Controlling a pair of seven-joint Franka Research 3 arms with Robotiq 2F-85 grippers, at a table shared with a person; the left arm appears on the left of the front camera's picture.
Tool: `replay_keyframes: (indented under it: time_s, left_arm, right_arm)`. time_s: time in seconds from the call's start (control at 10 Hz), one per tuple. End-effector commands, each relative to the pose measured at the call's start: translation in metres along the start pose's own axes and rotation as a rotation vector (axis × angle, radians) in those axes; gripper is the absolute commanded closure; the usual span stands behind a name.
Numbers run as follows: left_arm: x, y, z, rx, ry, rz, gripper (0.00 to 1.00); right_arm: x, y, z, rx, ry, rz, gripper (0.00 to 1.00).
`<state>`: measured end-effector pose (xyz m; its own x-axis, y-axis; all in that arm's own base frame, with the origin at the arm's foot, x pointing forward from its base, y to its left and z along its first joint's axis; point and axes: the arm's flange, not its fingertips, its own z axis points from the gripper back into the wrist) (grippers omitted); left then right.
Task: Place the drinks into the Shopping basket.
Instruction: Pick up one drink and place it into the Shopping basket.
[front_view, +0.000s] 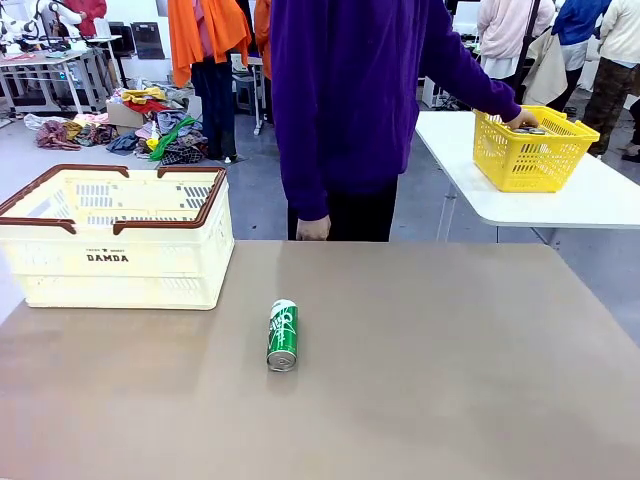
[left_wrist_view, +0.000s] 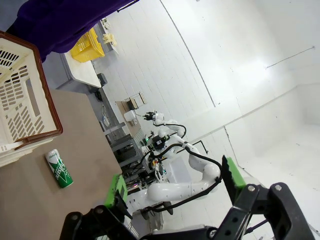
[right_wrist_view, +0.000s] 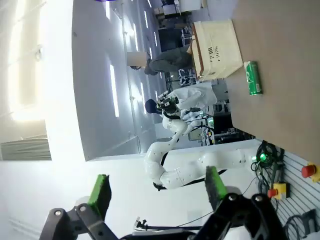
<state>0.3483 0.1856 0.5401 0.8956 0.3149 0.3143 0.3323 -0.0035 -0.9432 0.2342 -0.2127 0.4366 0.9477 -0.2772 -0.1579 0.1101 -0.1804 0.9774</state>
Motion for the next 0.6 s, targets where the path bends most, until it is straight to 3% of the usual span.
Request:
replay_keyframes:
  time_s: [0.0,0.5]
  left_arm:
    - [-0.0011,-0.0014,0.0006,-0.011,0.011,-0.015,0.00]
    - [0.0000,-0.0001,0.0000,0.000,0.000,0.000,0.00]
  right_arm:
    - [-0.0075,0.0163,-0.0049,-0.007,0.016,0.004,0.00]
    - [-0.0075,0.0163,-0.0049,-0.007,0.016,0.004,0.00]
